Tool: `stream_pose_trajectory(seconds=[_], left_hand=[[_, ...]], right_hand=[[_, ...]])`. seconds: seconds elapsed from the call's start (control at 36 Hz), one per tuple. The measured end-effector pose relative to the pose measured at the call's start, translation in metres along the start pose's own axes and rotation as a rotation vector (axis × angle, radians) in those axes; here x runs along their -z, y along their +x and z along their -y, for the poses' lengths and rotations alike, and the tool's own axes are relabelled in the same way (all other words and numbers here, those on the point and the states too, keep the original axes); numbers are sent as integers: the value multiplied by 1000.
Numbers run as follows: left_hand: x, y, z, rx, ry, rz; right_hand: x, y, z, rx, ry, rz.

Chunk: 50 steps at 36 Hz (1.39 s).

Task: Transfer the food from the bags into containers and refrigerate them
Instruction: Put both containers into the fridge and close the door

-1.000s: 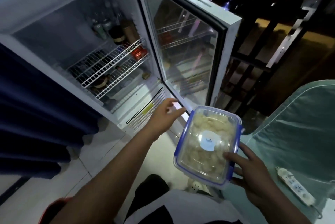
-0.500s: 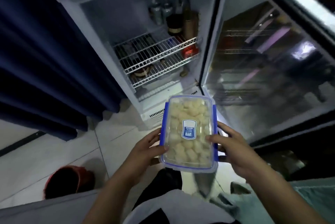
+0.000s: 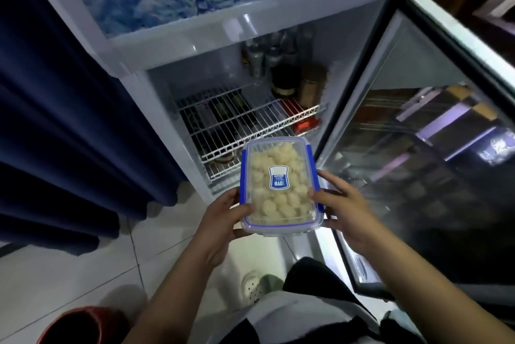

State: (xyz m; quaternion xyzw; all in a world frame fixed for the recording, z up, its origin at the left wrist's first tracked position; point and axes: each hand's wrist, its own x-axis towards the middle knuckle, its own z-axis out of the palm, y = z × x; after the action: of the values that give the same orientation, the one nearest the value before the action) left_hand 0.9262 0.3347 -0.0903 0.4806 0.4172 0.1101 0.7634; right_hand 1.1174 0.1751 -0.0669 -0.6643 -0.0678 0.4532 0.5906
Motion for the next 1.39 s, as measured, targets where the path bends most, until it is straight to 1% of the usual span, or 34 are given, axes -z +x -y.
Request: stream_pose_trajectory(seconds=[0.08,0.17,0.19,0.28,0.36,0.44,0.58,0.69,0.81,0.89,0.94,1.03,1.11,1.17,1.19,1.25,1.33,1.39], left_hand=[[-4,23,-9,28,-45,-66],[-9,46,-21,50,-92,-132],[-12,54,-26,54,-105,-153],[-22,77,-41,71,-145,-235],[-36,105,-53,81,-149,-309],[-51,134,-64,98,-160,-330],[-69,181,-63,91,-166,-390],[-80,197,-63,20,-300,-477],[-92,209,-63,-64,-178,-483],[-96,217,-58,-103,-157,-442],[-96,223,-58,-140,-29,-456],[-96,230,-66,-210,367,-467],[-94,238,-69,-264,739,-384],[-92,241,-69,-213,936,-336],[-90,243,-68,-171,1008,-316],[-87,246,-68,-105,1080,-271],[-83,249,-74,-73,1125,-225],[-79,254,-79,-67,1152,-204]], right_hand=[[-5,25,9,84,6,27],[-13,50,20,201,-107,69],[-16,58,23,238,-192,76],[-19,81,37,320,-545,118],[-18,107,50,406,-783,257],[-14,136,61,492,-962,288],[-2,187,71,537,-990,272],[3,217,70,546,-1013,286],[6,234,67,551,-980,262],[9,251,66,585,-1001,278],[8,264,66,620,-1018,273],[1,280,69,659,-1062,265],[-3,295,74,667,-1168,276],[-4,303,76,652,-1255,257],[-5,306,77,634,-1304,245],[-5,312,78,591,-1403,256],[-2,319,79,540,-1508,325],[-1,323,81,508,-1535,360]])
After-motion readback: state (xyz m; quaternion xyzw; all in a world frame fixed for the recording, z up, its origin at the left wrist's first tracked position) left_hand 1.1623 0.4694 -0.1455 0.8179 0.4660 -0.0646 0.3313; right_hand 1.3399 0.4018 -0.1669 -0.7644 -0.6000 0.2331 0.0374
